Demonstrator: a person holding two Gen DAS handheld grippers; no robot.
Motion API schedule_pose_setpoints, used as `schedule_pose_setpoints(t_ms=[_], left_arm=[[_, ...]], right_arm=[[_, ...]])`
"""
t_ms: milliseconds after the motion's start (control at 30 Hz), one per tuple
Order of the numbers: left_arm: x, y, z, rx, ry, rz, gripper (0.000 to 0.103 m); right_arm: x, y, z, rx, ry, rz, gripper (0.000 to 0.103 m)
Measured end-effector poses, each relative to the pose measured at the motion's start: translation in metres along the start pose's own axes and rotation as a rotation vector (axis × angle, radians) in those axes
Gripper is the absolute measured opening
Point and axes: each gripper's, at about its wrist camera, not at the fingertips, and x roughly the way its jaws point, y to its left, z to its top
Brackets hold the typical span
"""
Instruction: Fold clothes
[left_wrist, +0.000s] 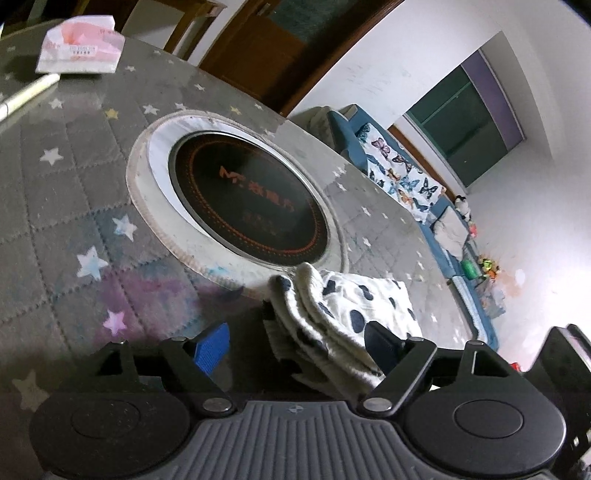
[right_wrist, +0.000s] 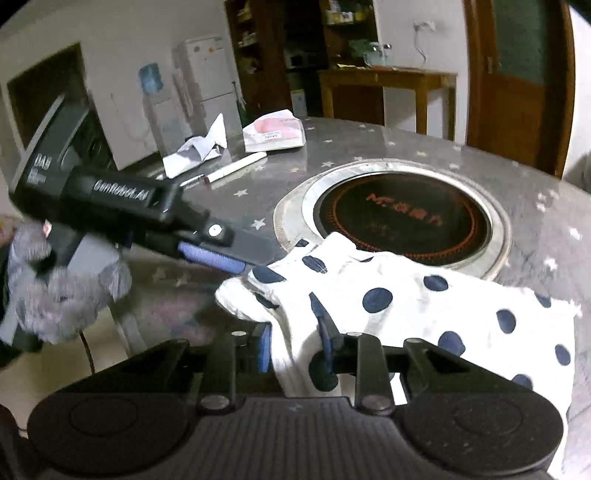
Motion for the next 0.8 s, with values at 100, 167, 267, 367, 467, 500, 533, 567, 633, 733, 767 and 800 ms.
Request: schedule_pose_setpoints(t_ms=[100,167,267,367,467,500,533,567,633,733,767,800], left_arm=[[0.002,0.003,-0.003,-0.057,0.004,-0.045,0.084],[0.006,0.006,-0.007,-0.122,0.015,-0.091,0.087],[0.016,0.009,-0.011,-0.22,0.025,-0.15,0.089],[0.022,0.009,-0.013,-0.278,0.018,-0.181,0.093],[0.027,0.006,-0.014,-0.294,0.02,-0.182,0.096],[0.029,0.005,-0.014,-0.293,0.025,-0.172,0.096],[0.03,0.006,-0.013,-0.301,0.029,-0.164,0.096],[0.032,0.007,-0.013,-0.315,0.032,-0.156,0.096],[0.036,0.01,-0.012,-0.342,0.035,-0.139,0.096],[0.036,0.012,-0.012,-0.367,0.033,-0.119,0.096],[0.036,0.013,-0.012,-0.372,0.031,-0.116,0.096],[0.036,0.013,-0.012,-0.376,0.031,-0.116,0.096]], right_arm=[[-0.004,-0.002,0.0,0.028,-0.02,0.008,0.025],[-0.006,-0.002,0.0,0.029,-0.037,0.005,0.024],[-0.008,0.0,-0.003,0.0,-0.056,-0.015,0.023],[-0.005,0.007,-0.007,-0.044,-0.059,-0.033,0.023],[-0.007,0.009,-0.008,-0.056,-0.082,-0.029,0.023],[-0.009,0.009,-0.008,-0.057,-0.088,-0.029,0.023],[-0.01,0.009,-0.008,-0.057,-0.095,-0.028,0.023],[-0.012,0.009,-0.008,-0.058,-0.102,-0.028,0.023],[-0.013,0.01,-0.009,-0.062,-0.109,-0.026,0.023],[-0.015,0.009,-0.012,-0.058,-0.12,-0.019,0.022],[-0.015,0.009,-0.012,-0.054,-0.125,-0.016,0.022],[-0.016,0.008,-0.013,-0.05,-0.13,-0.013,0.022]])
